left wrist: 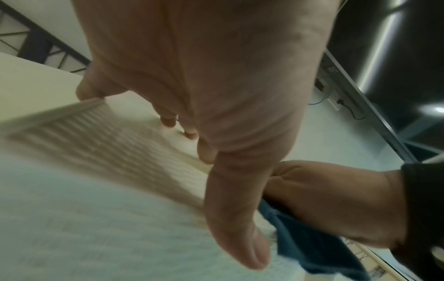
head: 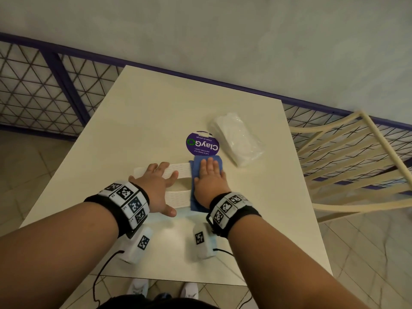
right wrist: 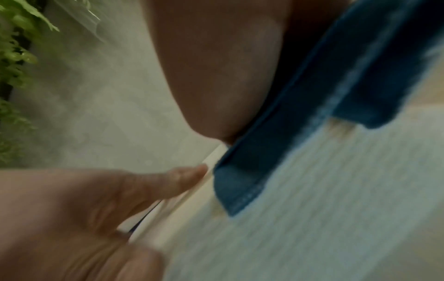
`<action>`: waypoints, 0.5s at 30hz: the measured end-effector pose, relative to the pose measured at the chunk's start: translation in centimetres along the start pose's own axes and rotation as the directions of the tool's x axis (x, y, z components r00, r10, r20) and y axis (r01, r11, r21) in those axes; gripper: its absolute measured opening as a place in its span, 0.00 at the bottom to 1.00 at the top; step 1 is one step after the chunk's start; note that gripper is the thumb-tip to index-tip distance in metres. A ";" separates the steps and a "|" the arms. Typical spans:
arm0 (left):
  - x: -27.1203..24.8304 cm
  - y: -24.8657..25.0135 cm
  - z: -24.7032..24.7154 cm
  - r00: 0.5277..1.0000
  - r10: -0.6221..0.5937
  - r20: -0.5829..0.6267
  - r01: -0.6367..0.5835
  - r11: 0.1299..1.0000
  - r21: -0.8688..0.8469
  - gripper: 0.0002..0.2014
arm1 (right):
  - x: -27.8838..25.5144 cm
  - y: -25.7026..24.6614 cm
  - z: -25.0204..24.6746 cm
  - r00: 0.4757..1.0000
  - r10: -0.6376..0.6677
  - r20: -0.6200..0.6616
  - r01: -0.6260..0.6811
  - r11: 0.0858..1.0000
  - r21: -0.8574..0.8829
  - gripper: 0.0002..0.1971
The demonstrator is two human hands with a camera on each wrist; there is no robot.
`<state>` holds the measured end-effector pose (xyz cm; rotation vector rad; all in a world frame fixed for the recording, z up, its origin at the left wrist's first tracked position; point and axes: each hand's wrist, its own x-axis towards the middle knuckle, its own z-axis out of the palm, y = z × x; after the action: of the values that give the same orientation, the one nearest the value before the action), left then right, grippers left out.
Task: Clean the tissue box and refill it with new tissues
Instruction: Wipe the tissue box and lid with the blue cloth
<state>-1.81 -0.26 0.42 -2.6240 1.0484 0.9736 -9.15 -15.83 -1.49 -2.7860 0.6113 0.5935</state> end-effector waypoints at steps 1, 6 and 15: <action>0.0 -0.1 0.1 1.000 0.002 -0.008 -0.002 1.000 -0.002 0.56 | -0.2 -0.8 0.4 0.998 -0.058 0.021 0.057 0.998 0.028 0.30; 0.1 -0.5 0.2 1.000 0.015 -0.022 -0.015 1.000 0.013 0.57 | -1.5 3.2 0.3 0.997 -0.074 -0.006 0.074 0.997 -0.029 0.27; 0.2 -0.3 0.3 1.000 0.003 -0.025 -0.003 1.000 0.004 0.57 | -6.6 4.5 2.6 0.999 -0.033 -0.036 0.035 0.997 0.065 0.29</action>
<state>-1.65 -0.08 0.01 -2.6382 1.0590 0.9410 -17.48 -16.75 -1.59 -2.7450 0.5782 0.5103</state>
